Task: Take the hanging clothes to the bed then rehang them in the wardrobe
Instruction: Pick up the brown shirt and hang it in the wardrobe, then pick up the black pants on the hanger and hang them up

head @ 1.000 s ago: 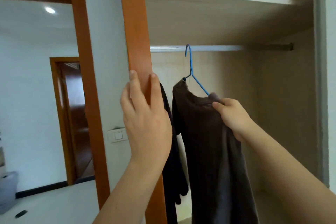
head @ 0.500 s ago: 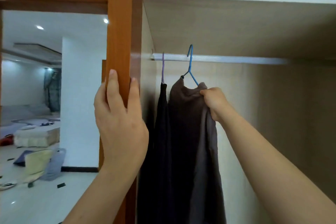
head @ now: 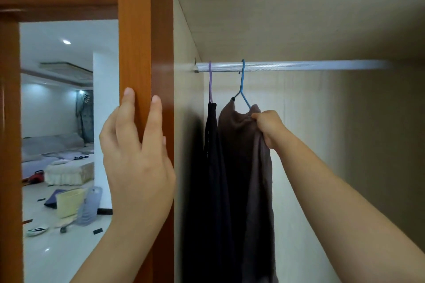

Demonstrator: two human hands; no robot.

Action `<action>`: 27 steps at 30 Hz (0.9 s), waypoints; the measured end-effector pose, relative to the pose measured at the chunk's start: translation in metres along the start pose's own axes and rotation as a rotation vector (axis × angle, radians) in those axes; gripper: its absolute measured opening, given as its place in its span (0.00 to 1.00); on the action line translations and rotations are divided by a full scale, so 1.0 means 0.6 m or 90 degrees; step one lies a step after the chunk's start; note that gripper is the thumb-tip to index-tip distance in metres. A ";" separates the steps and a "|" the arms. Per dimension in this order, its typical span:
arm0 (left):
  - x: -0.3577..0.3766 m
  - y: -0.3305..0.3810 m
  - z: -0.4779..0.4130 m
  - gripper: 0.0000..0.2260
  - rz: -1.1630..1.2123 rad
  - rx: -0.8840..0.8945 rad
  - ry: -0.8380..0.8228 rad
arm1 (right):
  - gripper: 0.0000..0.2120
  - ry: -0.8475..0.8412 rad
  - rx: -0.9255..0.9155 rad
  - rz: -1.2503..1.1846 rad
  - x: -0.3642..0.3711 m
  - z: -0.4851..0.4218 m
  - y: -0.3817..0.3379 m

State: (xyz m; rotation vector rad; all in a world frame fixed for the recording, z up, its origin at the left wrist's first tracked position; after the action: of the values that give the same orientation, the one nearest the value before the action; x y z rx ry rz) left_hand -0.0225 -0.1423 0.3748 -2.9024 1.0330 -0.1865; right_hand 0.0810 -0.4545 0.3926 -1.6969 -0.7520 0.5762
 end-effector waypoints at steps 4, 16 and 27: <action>-0.002 -0.003 0.002 0.23 0.013 -0.009 0.001 | 0.08 -0.011 0.000 0.023 0.004 0.005 0.010; -0.012 -0.008 0.014 0.19 0.110 -0.041 0.010 | 0.02 0.089 -0.139 0.230 -0.032 0.089 0.010; -0.032 0.039 0.083 0.12 0.393 0.040 -0.020 | 0.05 0.295 -0.137 0.254 -0.107 0.290 0.128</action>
State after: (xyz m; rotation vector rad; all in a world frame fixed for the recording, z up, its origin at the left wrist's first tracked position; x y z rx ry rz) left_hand -0.0449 -0.1477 0.3212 -2.3742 1.8019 -0.1354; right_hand -0.0723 -0.3995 0.2750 -2.0984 -0.1442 0.3529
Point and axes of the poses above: each hand's wrist, its own z-axis away from the middle knuckle, its own x-axis out of the palm, y = z × x, the point moved 10 cm from there along -z, towards the middle knuckle, and after that the axes turned 9 degrees about x, right-handed, at the moved point
